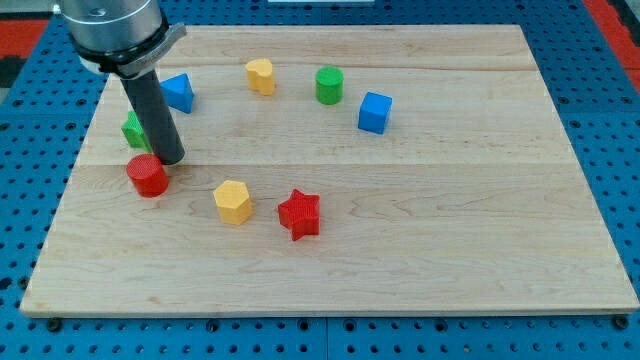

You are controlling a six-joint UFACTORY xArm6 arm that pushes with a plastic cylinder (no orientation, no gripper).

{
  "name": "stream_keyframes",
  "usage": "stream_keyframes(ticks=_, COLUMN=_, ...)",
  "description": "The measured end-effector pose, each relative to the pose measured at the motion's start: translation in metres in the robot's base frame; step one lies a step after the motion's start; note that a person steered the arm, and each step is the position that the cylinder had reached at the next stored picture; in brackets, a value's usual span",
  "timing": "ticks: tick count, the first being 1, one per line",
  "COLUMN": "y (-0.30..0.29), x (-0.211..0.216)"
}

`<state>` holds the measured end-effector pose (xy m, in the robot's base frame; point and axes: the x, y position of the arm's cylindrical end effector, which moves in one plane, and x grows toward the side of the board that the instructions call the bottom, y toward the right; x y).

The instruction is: Move the blue cube to the bottom right of the green circle

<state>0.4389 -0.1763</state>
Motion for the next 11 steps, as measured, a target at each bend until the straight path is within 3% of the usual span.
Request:
stream_keyframes(ticks=1, y=0.017, x=-0.011)
stream_keyframes(ticks=3, y=0.119, x=-0.019)
stream_keyframes(ticks=10, y=0.155, x=-0.028)
stream_keyframes(ticks=11, y=0.206, x=-0.025)
